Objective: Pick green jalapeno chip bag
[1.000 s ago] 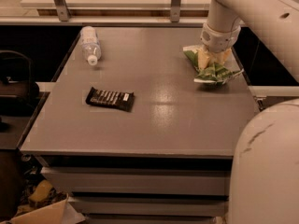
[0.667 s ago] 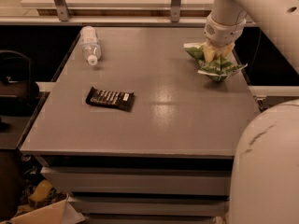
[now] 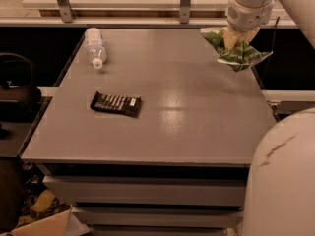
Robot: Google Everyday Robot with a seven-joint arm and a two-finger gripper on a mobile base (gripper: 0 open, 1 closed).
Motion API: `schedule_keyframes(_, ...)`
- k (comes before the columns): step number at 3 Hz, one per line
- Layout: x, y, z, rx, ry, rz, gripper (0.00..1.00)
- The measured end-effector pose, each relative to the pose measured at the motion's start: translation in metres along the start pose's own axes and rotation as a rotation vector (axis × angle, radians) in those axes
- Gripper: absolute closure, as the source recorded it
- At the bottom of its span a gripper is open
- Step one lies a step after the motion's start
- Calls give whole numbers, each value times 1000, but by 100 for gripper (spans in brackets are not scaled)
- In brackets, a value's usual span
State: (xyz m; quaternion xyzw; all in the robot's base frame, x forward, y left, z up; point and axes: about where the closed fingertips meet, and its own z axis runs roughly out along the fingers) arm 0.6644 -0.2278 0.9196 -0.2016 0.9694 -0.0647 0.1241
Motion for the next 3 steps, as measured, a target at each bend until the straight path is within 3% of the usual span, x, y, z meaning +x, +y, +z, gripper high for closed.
schedule_keyframes(3,-5,-2,-23,6,-41,-48,100)
